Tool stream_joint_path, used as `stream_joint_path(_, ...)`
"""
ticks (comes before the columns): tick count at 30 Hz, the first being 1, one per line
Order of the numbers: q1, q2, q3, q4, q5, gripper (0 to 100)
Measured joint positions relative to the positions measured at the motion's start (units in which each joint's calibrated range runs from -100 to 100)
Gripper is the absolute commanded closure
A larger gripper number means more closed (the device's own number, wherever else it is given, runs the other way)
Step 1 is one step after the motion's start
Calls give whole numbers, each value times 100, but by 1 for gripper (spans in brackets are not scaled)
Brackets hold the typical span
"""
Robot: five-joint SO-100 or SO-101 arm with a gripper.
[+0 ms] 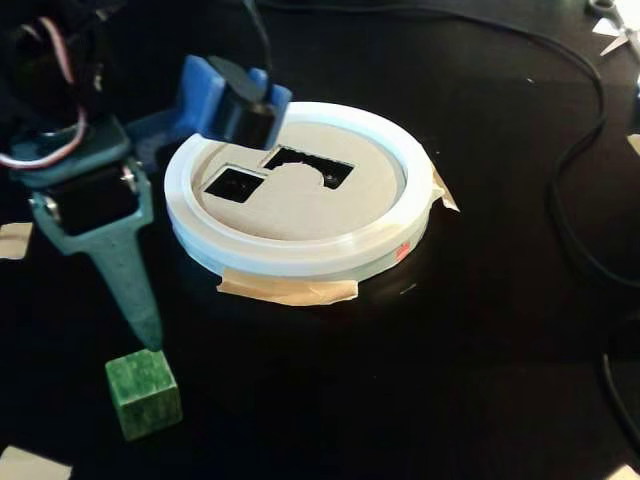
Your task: Pick up the square block and drop it in corresponding square shaped hole
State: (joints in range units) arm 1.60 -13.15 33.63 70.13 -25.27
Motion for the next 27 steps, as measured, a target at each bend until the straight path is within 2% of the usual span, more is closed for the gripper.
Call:
stream_joint_path(8,90,1034,-459,78,0,36)
stream_joint_path(25,100,1560,-478,78,0,38)
stream_joint_path(27,100,1560,-478,78,0,43)
